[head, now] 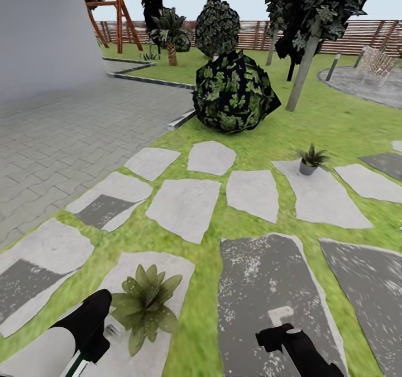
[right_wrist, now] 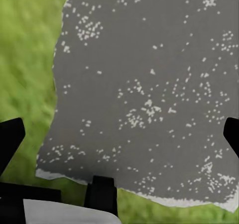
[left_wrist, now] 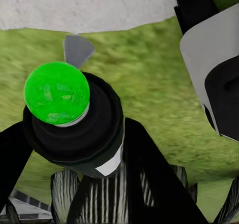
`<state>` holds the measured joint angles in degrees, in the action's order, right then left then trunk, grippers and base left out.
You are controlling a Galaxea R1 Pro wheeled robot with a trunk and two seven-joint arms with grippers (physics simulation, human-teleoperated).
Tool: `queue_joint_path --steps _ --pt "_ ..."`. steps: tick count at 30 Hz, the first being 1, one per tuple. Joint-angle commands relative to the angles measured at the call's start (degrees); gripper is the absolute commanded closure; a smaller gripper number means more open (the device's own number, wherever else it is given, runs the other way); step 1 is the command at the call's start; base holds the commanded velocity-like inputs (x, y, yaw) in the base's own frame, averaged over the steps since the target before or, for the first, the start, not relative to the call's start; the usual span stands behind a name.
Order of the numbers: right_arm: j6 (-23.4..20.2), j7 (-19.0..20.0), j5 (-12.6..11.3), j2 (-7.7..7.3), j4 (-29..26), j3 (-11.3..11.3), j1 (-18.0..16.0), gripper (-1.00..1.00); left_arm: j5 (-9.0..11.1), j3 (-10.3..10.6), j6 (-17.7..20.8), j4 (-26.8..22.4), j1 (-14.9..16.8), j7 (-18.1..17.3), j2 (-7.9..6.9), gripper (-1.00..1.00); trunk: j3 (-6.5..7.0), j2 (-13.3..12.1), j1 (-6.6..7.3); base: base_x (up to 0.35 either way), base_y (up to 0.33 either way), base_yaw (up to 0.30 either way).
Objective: Pick up the pesticide atomizer in the garden and spray insectifuge to fully cover both potted plants in the garden.
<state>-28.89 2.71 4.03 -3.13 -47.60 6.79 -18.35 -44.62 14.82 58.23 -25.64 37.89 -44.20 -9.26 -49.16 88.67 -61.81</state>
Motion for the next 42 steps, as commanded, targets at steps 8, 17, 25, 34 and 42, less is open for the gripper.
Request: queue_joint_path --steps 8,17,25,34,42 --pt "-0.4 0.3 0.5 -0.04 -0.1 0.1 0.0 -1.00 -0.5 0.3 0.0 -0.1 0.0 -0.5 -0.05 1.00 -0.04 0.0 0.00 0.112 0.302 -0.291" --pt "-0.4 0.3 0.5 -0.04 -0.1 0.1 0.0 -1.00 -0.6 0.7 0.0 -0.1 0.0 -0.5 0.09 1.00 -0.04 0.0 0.00 0.030 0.021 -0.241" --pt "-0.4 0.3 0.4 -0.04 -0.1 0.1 0.0 -1.00 -0.6 0.7 0.0 -0.1 0.0 -0.5 0.32 1.00 -0.04 0.0 0.00 0.000 0.000 -0.204" --pt "-0.4 0.3 0.4 -0.04 -0.1 0.2 0.0 -1.00 -0.6 0.6 0.0 -0.1 0.0 -0.5 0.30 1.00 -0.04 0.0 0.00 -0.079 0.078 -0.132" --pt "-0.4 0.3 0.5 -0.04 -0.1 0.2 0.0 -1.00 -0.6 0.5 0.0 -0.1 0.0 -0.5 0.30 1.00 -0.04 0.0 0.00 -0.248 0.242 -0.002"
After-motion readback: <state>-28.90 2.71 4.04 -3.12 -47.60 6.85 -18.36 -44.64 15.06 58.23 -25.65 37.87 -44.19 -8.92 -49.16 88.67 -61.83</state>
